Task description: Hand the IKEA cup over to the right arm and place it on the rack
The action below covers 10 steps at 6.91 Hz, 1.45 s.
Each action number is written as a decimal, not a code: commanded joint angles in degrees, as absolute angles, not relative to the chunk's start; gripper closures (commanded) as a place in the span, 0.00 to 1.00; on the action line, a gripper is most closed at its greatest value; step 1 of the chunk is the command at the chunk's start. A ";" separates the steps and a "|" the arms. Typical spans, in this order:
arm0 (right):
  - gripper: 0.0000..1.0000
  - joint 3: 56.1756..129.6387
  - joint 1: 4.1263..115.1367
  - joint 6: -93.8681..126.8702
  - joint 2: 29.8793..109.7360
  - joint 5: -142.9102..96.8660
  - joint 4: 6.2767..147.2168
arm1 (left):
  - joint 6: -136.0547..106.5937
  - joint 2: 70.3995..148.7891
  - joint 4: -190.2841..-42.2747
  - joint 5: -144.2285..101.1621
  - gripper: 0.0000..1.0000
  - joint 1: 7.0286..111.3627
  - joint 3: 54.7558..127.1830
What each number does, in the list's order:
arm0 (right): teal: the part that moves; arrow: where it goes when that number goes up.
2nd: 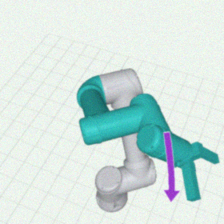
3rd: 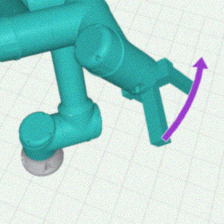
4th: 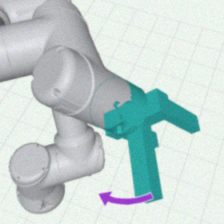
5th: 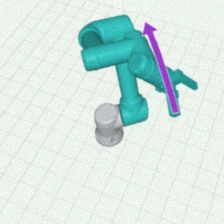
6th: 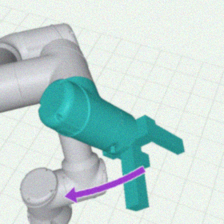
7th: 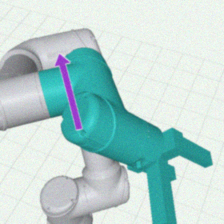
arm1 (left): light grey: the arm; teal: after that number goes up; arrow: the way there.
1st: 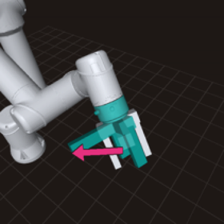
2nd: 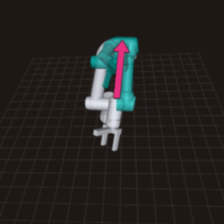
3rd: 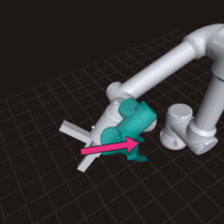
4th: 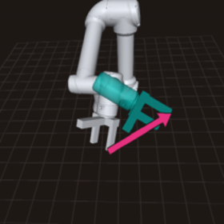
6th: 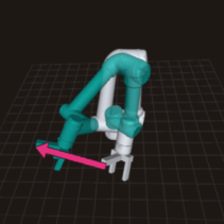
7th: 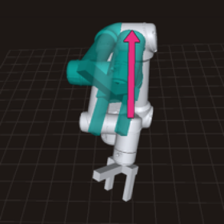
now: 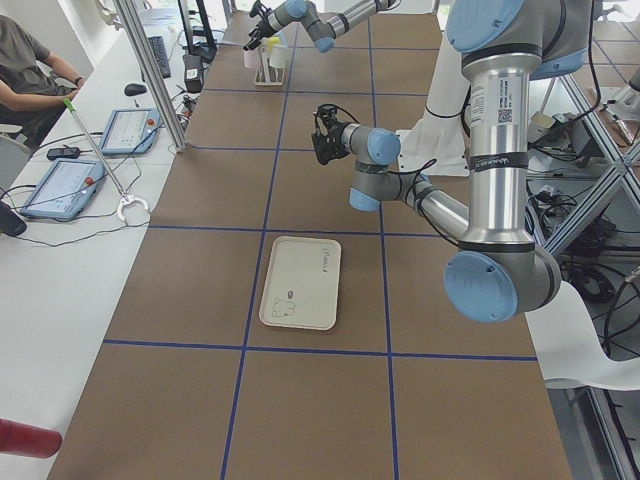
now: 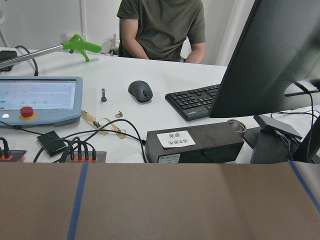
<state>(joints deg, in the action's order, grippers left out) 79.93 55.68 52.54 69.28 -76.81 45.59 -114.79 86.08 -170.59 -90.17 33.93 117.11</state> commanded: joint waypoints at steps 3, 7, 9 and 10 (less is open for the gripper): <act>0.00 82.17 66.66 46.50 68.64 -95.00 46.58 | -110.61 84.47 -170.42 -96.11 0.00 38.46 117.25; 0.00 89.46 86.54 18.30 74.94 -124.15 66.05 | -85.35 76.58 -163.41 -117.56 0.00 56.74 116.55; 0.00 89.65 88.33 4.81 77.34 -126.55 76.83 | -68.72 73.58 -156.31 -120.66 0.00 61.76 115.76; 0.00 89.56 88.59 -1.95 77.43 -126.91 83.34 | -60.38 72.52 -152.09 -120.67 0.00 63.01 115.49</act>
